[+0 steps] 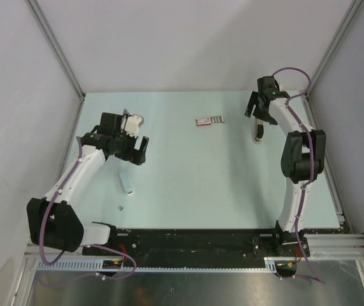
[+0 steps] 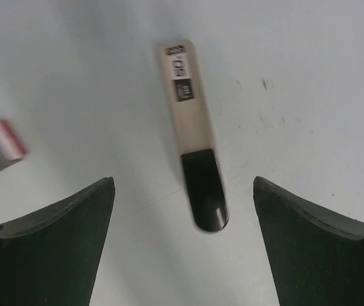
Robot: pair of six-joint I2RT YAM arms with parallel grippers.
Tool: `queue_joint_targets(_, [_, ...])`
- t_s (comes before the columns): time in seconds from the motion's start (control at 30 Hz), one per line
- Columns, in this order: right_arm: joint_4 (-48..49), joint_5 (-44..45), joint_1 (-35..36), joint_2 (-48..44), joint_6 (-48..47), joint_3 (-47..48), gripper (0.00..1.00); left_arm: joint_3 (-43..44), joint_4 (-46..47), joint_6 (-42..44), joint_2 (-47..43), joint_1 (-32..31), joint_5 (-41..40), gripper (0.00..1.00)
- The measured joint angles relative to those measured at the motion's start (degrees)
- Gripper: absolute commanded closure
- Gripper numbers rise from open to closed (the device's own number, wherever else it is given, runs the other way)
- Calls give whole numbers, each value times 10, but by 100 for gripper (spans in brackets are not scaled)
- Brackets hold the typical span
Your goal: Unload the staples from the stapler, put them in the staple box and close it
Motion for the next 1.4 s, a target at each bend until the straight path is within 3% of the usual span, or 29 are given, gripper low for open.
queue_joint_targets(0.23, [-1, 2, -24, 85, -1, 0, 8, 8, 0, -3, 16, -45, -6, 1])
queue_joint_targets(0.3, [0, 2, -24, 94, -3, 0, 13, 12, 1, -3, 16, -52, -6, 1])
queue_joint_targets(0.4, [2, 2, -24, 99, -5, 0, 27, 14, 2, -3, 16, -63, -8, 1])
queue_joint_targets(0.57, [9, -1, -24, 106, -12, 0, 62, 14, 2, -3, 21, -81, -17, 1])
queue_joint_targets(0.87, [26, -6, -18, 104, -7, -14, 97, 14, 2, -7, 32, -92, -29, 0])
queue_joint_targets(1.1, [97, -48, 42, -25, 50, -207, 100, 14, 2, -8, 31, -106, 4, 0])
queue_joint_targets(1.23, [116, -69, 139, -115, 108, -313, 100, 12, 3, -7, 23, -113, 64, 0])
queue_joint_targets(1.4, [155, -81, 282, -183, 177, -358, 100, 9, 14, -7, 19, -125, 150, 0])
